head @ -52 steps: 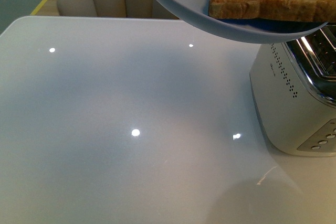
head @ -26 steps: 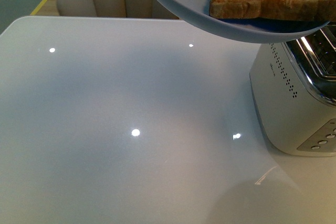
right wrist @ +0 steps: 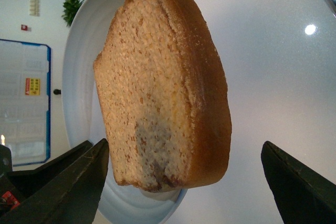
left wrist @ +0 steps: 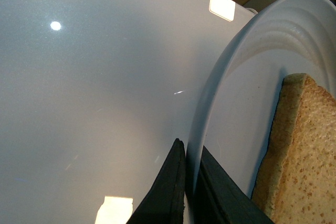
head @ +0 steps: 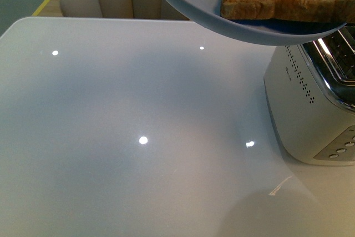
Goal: Left arm holds plate, right arm toasts bread
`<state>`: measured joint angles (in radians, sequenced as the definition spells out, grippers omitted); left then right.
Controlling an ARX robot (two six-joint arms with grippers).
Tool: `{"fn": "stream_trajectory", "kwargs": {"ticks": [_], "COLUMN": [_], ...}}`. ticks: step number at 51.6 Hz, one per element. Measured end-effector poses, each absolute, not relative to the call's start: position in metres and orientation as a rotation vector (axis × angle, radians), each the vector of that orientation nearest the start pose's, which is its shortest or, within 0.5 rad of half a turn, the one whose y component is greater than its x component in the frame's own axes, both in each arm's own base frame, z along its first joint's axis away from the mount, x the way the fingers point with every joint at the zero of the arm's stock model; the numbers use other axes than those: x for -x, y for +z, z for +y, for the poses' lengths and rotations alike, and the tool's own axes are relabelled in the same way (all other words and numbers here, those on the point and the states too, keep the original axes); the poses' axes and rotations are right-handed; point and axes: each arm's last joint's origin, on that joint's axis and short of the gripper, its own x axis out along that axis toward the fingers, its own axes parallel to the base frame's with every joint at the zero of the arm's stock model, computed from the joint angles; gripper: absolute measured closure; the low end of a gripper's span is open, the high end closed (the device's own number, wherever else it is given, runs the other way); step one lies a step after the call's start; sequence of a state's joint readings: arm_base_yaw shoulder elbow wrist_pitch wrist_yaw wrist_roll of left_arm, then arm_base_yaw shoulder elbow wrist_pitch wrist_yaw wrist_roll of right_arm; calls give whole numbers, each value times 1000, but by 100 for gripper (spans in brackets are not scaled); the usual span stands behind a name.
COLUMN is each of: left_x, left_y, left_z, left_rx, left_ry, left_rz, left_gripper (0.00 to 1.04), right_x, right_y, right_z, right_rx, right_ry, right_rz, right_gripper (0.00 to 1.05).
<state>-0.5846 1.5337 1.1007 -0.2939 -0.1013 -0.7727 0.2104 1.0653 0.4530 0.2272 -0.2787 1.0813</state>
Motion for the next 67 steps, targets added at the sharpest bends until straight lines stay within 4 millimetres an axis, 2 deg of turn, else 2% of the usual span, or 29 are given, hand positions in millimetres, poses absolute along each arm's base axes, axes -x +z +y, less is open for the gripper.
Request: {"fn": "stream_trajectory", "kwargs": {"ticks": [9, 25, 34, 53, 67], "left_x": [-277, -277, -277, -277, -277], "left_y": [255, 255, 255, 255, 255], "left_z": [-180, -180, -180, -180, -180], "left_rx": [481, 481, 481, 481, 484], "left_ry": [-169, -169, -169, -169, -168], "left_rz": [820, 820, 820, 821, 821], "left_gripper": [102, 102, 102, 102, 102], "right_x": [-209, -209, -209, -205, -211], "right_y": [205, 204, 204, 213, 269], "right_z": [53, 54, 52, 44, 25], "right_rx": [-1058, -1057, -1058, -1031, -934], "right_ry": [217, 210, 203, 190, 208], "right_rz": [611, 614, 614, 601, 464], "right_gripper": [36, 82, 102, 102, 102]}}
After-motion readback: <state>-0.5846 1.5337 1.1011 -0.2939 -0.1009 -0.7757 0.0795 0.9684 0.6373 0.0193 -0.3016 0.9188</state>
